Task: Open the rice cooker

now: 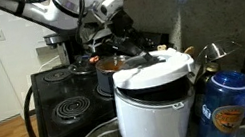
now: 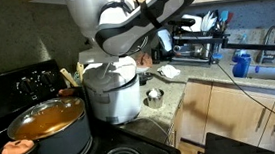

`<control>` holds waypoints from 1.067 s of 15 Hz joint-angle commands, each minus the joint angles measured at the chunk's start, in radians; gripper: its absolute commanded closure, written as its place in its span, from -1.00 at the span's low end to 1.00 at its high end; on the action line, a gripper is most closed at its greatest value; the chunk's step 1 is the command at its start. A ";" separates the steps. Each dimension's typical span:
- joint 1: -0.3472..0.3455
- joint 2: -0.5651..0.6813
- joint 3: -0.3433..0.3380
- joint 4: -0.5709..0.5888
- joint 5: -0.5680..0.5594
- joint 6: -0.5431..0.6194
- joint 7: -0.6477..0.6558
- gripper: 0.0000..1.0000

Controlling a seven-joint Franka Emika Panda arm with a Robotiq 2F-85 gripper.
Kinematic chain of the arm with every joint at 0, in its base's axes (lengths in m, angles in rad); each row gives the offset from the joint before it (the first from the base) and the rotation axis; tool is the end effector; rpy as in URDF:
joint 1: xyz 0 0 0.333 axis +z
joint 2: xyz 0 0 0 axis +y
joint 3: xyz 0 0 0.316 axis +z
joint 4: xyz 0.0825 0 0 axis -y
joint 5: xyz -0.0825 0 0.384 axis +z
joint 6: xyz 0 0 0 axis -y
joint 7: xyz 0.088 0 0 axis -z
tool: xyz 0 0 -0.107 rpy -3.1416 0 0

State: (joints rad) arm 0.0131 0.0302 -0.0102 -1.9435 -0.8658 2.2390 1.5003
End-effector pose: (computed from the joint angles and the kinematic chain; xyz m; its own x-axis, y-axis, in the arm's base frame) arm 0.5947 -0.0207 0.5011 0.3616 -0.6119 0.7034 -0.8548 -0.5188 -0.0119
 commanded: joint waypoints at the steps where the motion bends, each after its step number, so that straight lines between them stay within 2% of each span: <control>1: 0.036 0.010 0.033 0.055 -0.134 -0.113 0.037 0.66; 5: 0.062 0.011 0.063 0.062 -0.221 -0.196 0.055 0.66; 16: 0.109 0.027 0.113 0.063 -0.410 -0.310 0.073 0.66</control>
State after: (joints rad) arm 0.1075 0.0426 0.0907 -1.9222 -1.2019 1.9799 1.5792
